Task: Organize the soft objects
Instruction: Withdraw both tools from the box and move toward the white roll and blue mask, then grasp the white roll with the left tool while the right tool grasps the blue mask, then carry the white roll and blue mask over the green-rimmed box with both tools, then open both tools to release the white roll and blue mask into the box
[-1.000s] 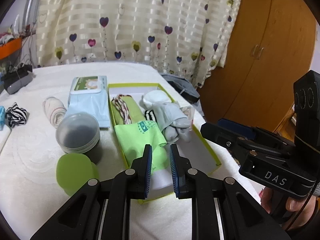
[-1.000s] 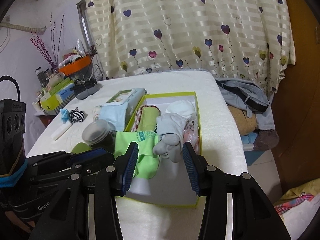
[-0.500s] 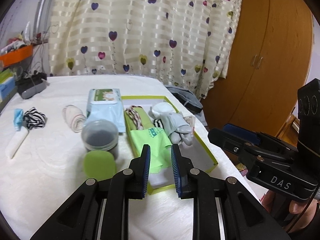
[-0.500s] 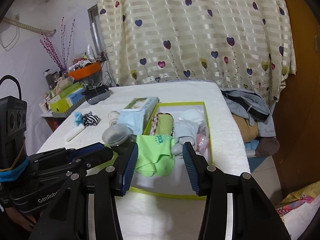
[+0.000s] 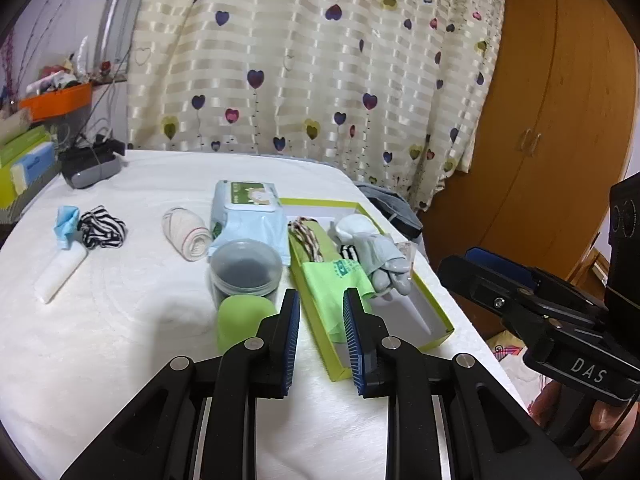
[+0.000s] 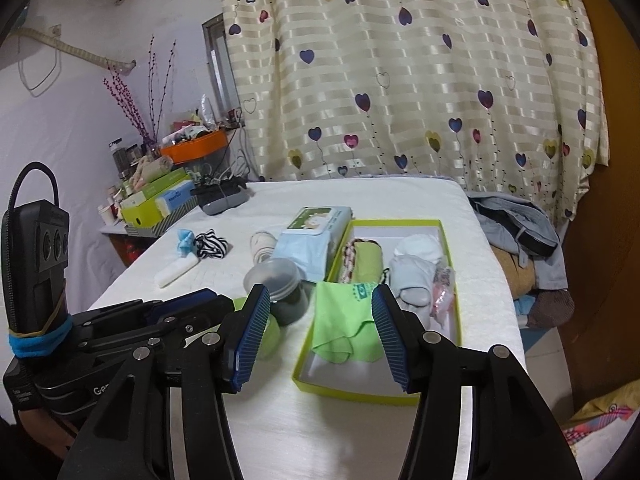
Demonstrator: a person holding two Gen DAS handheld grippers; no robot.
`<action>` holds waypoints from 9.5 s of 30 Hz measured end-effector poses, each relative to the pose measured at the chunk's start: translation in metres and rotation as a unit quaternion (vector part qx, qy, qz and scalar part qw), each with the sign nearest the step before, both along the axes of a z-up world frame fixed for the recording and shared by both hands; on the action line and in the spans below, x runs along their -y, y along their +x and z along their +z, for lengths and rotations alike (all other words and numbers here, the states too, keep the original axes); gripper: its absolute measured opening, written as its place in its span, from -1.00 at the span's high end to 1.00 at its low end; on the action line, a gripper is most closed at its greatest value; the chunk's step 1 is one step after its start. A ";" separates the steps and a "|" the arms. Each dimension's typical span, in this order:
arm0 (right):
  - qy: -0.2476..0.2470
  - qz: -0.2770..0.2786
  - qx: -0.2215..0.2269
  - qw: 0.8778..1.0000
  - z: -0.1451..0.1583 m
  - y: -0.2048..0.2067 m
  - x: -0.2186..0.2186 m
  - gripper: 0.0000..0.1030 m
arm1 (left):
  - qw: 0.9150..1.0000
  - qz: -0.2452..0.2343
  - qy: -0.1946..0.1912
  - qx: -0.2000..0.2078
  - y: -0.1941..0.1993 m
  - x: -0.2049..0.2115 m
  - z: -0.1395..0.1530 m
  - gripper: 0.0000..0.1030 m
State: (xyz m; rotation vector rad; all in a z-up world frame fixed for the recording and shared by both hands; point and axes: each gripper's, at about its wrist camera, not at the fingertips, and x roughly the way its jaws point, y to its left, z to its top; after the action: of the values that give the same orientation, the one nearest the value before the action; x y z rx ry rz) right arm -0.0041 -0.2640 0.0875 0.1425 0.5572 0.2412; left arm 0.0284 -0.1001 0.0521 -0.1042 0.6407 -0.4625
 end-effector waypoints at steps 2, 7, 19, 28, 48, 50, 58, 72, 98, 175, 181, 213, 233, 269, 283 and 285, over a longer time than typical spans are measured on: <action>-0.001 0.002 0.002 1.000 0.001 -0.001 -0.003 -0.05 | 1.000 0.004 -0.001 -0.001 0.001 -0.004 0.000 0.59; -0.005 0.013 0.000 1.000 0.003 0.000 -0.011 -0.05 | 1.000 0.012 -0.005 -0.001 0.001 -0.012 -0.001 0.59; -0.019 0.045 -0.006 0.999 0.002 0.005 -0.040 -0.05 | 0.999 0.035 -0.012 -0.007 0.006 -0.038 -0.006 0.59; -0.024 0.065 -0.019 0.997 -0.006 0.018 -0.061 -0.05 | 0.998 0.063 -0.012 -0.024 0.016 -0.067 -0.018 0.58; -0.045 0.100 -0.023 0.994 -0.005 0.054 -0.100 -0.05 | 0.990 0.132 -0.031 -0.037 0.050 -0.132 -0.027 0.31; -0.047 0.107 -0.025 0.993 -0.006 0.060 -0.106 -0.05 | 0.989 0.142 -0.032 -0.037 0.052 -0.142 -0.028 0.30; -0.056 0.135 -0.033 0.989 -0.007 0.084 -0.136 -0.05 | 0.983 0.176 -0.031 -0.036 0.061 -0.183 -0.032 0.25; -0.069 0.167 -0.047 0.982 -0.006 0.118 -0.179 -0.05 | 0.980 0.195 0.022 -0.044 0.098 -0.232 -0.051 0.11; -0.072 0.193 -0.073 0.976 -0.015 0.162 -0.226 -0.05 | 0.980 0.157 0.061 -0.106 0.147 -0.247 -0.093 0.58; -0.030 0.168 -0.002 0.985 0.030 0.062 -0.151 0.61 | 0.988 0.143 -0.050 0.018 0.005 -0.155 0.017 0.57; -0.021 0.140 0.011 0.990 0.036 0.043 -0.114 0.61 | 0.992 0.114 -0.043 0.027 -0.003 -0.120 0.028 0.57; 0.006 0.002 -0.028 1.000 0.000 0.030 0.032 0.61 | 0.999 -0.018 -0.032 -0.013 0.020 0.016 0.007 0.57; 0.004 -0.007 -0.142 0.990 -0.081 0.056 0.065 0.60 | 0.991 -0.065 -0.016 -0.114 0.055 0.079 -0.059 0.57; -0.022 -0.029 -0.108 0.993 -0.052 0.043 0.061 0.20 | 0.992 -0.093 -0.028 -0.083 0.043 0.080 -0.042 0.40; -0.024 -0.026 -0.060 0.998 -0.021 0.018 0.039 0.13 | 0.997 -0.075 -0.028 -0.020 0.008 0.050 -0.009 0.40; -0.021 -0.022 -0.053 0.998 -0.018 0.015 0.034 0.07 | 0.997 -0.070 -0.028 -0.016 0.006 0.044 -0.007 0.40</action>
State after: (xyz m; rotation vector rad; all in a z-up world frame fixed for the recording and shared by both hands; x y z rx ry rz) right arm 0.0114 -0.2979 0.0691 0.1278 0.6642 0.1801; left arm 0.0343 -0.1445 0.0449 -0.1194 0.6691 -0.6156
